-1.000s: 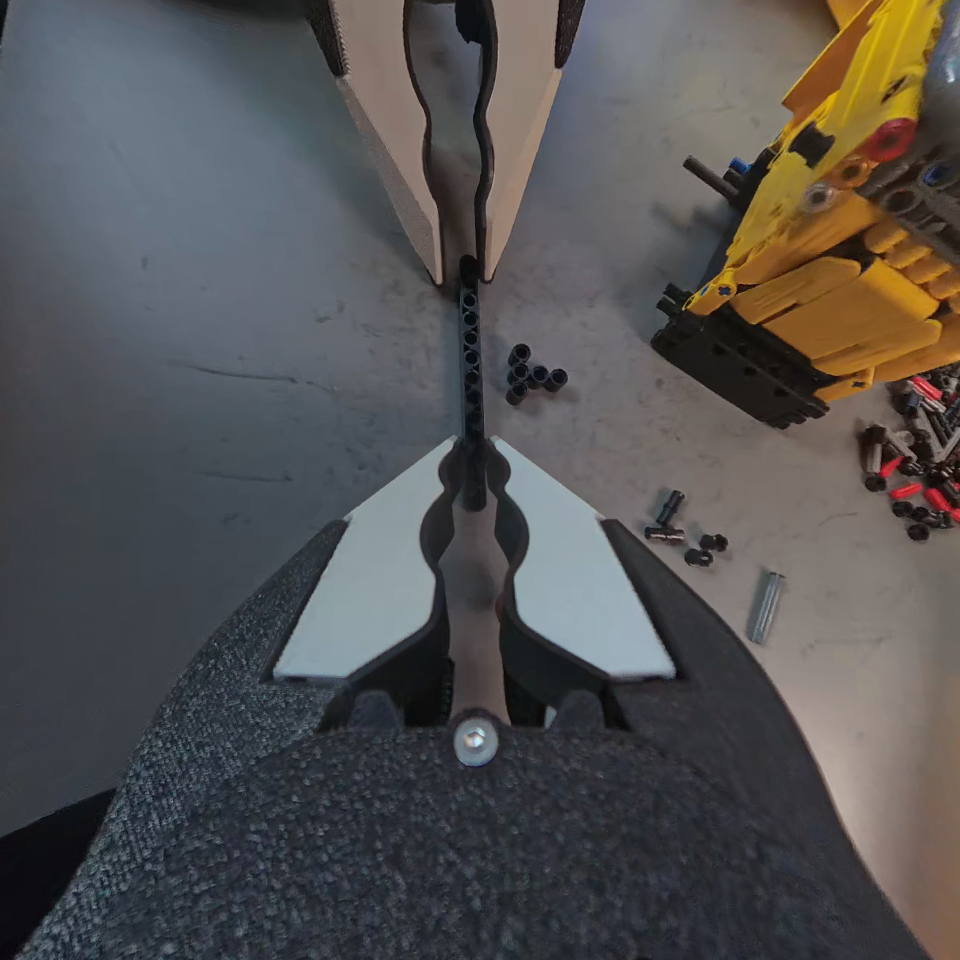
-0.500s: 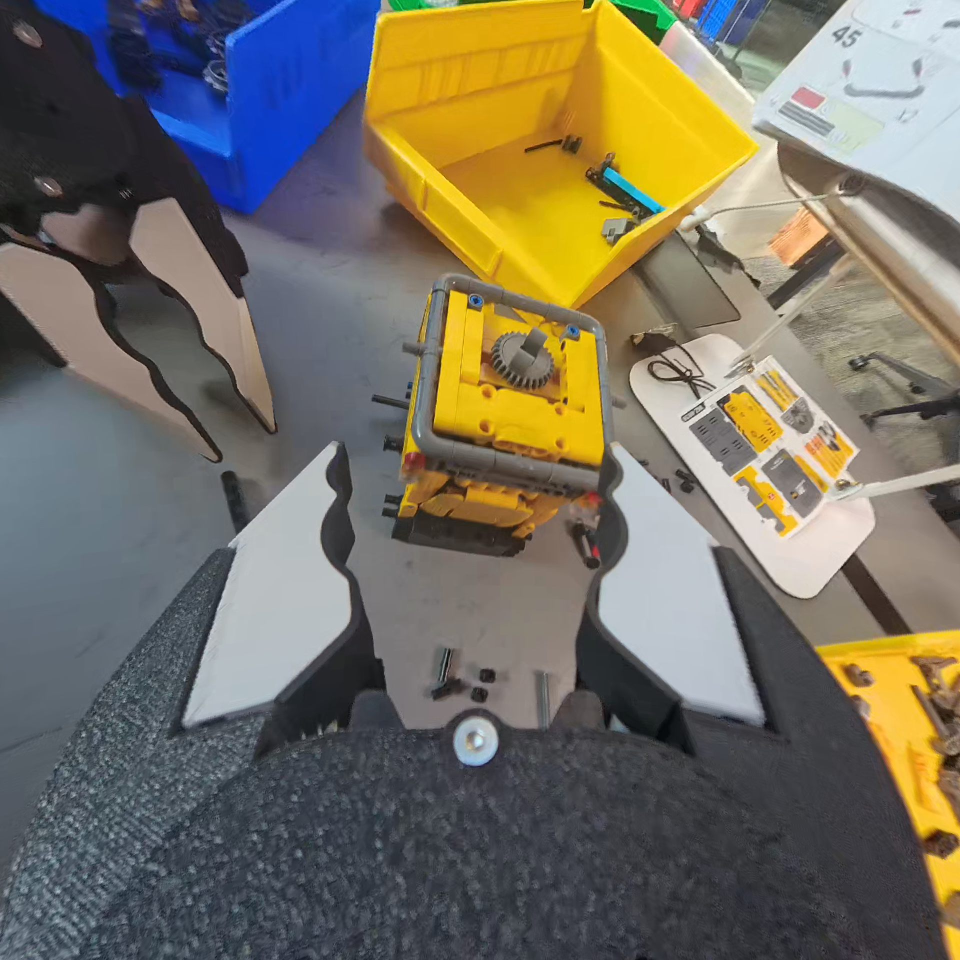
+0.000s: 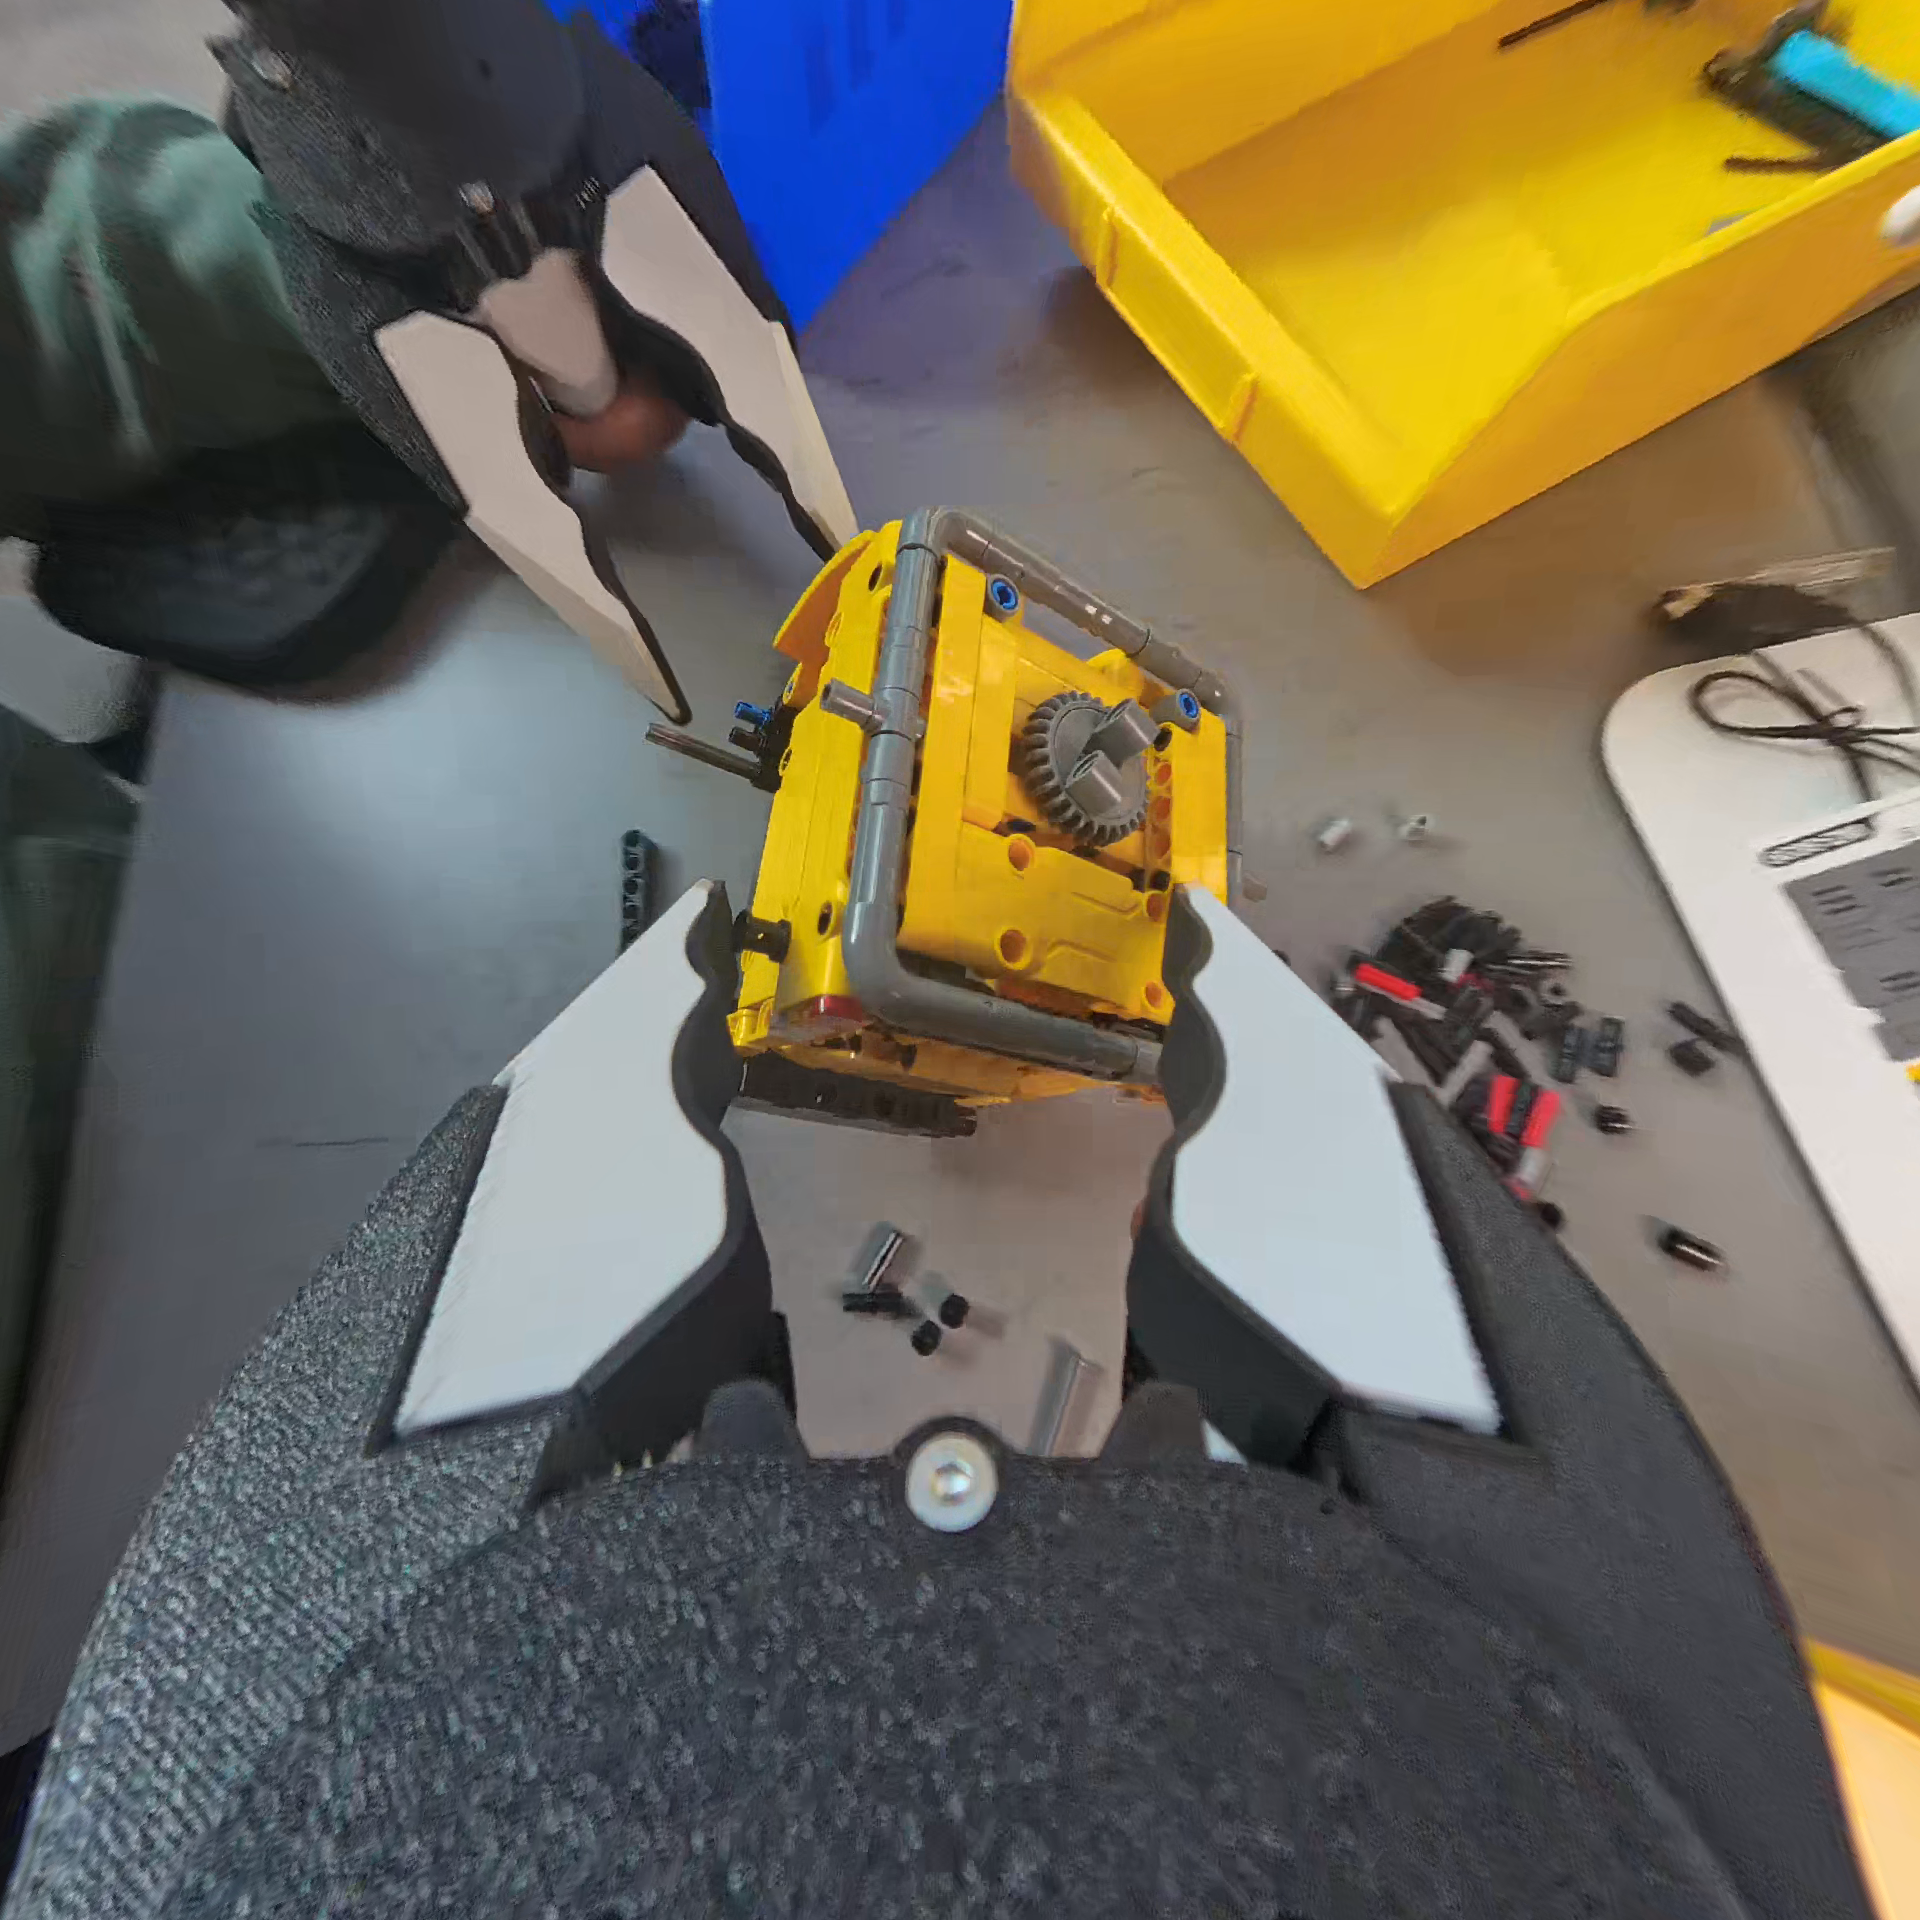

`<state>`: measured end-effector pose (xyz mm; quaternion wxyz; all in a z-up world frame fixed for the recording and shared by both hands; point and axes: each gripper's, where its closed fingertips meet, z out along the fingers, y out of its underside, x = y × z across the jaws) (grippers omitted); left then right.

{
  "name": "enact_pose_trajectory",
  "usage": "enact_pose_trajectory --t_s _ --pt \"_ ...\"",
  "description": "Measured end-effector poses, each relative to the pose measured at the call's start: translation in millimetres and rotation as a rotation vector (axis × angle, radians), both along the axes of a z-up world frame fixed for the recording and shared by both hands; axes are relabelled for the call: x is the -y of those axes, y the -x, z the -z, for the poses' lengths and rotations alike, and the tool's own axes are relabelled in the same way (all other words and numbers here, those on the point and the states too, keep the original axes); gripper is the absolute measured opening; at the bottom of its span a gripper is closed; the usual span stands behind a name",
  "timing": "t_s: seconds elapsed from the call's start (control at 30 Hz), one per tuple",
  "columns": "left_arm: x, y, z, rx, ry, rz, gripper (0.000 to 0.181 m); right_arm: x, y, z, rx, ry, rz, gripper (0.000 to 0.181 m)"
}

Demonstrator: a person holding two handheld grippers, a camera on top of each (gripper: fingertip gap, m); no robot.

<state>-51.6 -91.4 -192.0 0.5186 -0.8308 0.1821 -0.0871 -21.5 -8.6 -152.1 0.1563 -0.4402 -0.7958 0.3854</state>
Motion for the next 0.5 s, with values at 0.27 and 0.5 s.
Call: enact_pose_trajectory --t_s 0.27,0.5 --pt "-2 -27 5 -0.066 -0.007 0.086 0.055 14 9 15 0.283 0.494 -0.110 0.084" --pt "2 -31 2 -0.028 -0.005 0.075 0.041 -8 13 28 0.246 0.479 -0.005 0.086"
